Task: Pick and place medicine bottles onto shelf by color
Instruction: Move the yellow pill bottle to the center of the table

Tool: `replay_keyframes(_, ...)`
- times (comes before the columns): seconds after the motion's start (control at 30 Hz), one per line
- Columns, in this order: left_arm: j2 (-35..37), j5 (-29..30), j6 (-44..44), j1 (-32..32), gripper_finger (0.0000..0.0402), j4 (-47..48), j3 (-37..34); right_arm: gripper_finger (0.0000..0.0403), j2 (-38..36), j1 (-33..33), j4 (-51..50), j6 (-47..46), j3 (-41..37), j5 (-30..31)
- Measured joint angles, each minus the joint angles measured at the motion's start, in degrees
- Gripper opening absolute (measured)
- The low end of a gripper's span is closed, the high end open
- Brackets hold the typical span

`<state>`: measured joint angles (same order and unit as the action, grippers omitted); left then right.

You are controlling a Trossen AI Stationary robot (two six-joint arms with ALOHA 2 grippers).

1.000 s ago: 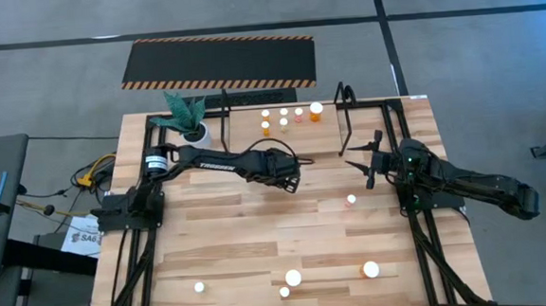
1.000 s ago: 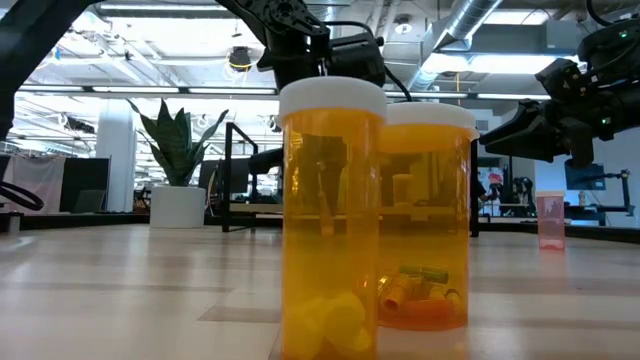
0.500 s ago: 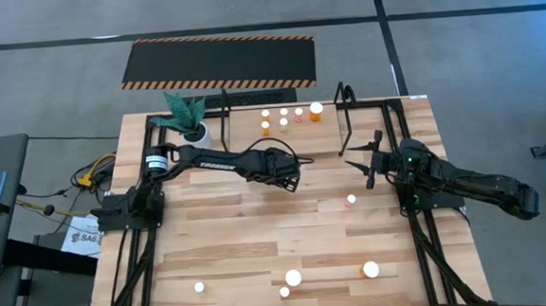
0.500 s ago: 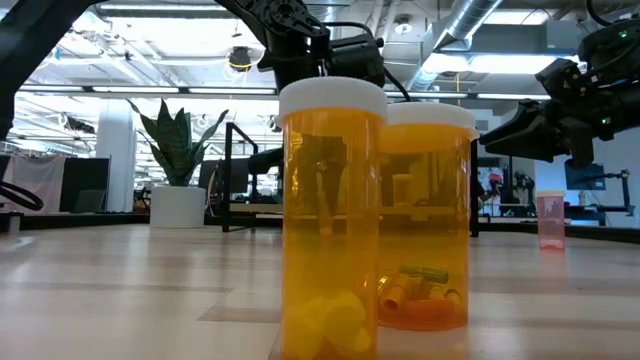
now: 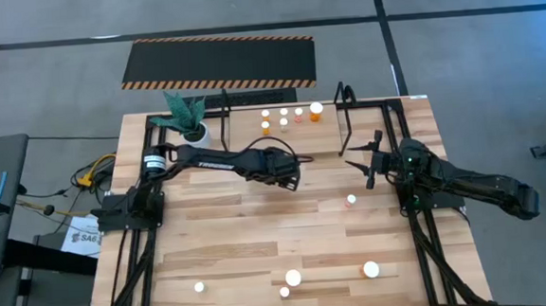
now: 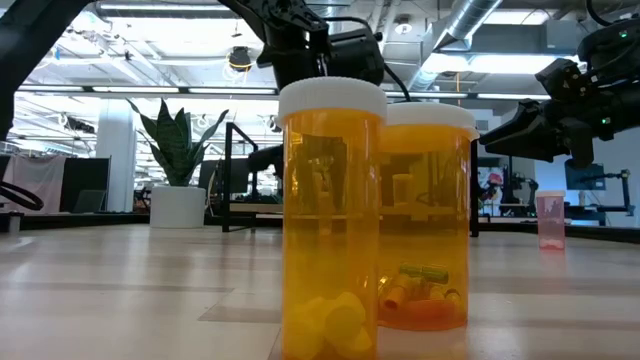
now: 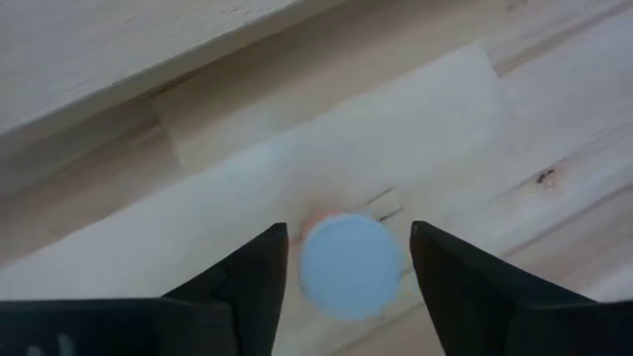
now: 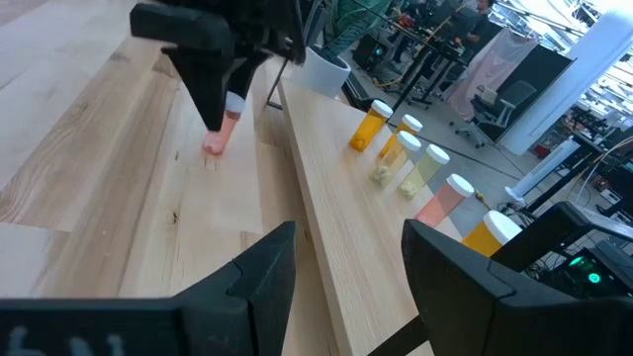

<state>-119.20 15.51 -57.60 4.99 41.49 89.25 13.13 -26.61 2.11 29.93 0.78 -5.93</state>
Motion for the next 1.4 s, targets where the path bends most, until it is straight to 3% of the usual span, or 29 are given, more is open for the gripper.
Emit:
replay_keyframes(0.33, 1.07, -1.89, -6.63, -2.16, 0.0245, 12.18, 6.52, 0.0207, 0.0, 0.0, -0.04, 0.0, 0.0, 0.0)
replay_keyframes(0.67, 1.24, -8.31, -18.14, -6.52, 0.0225, 31.22, 13.23, 0.0207, 0.0, 0.0, -0.02, 0.0, 0.0, 0.0)
replay_keyframes(0.8, 1.92, -8.6, -29.52, -10.75, 0.0193, 36.81, 13.05, 0.0207, -0.02, 0.0, -0.02, 0.0, 0.0, 0.0)
replay_keyframes(1.0, 4.37, -2.98, -50.92, -19.83, 0.0148, 43.82, 12.98, 0.0207, -0.02, 0.01, 0.0, 0.0, 0.0, 0.0)
replay_keyframes(1.13, 4.45, -5.39, -63.56, -24.44, 0.0147, 49.02, 12.96, 0.0207, -0.01, 0.0, -0.02, 0.0, 0.0, 0.0)
replay_keyframes(1.4, 6.78, -13.36, -81.98, -32.77, 0.0174, 48.67, 8.35, 0.0207, -0.02, 0.02, -0.04, 0.0, 0.0, 0.0)
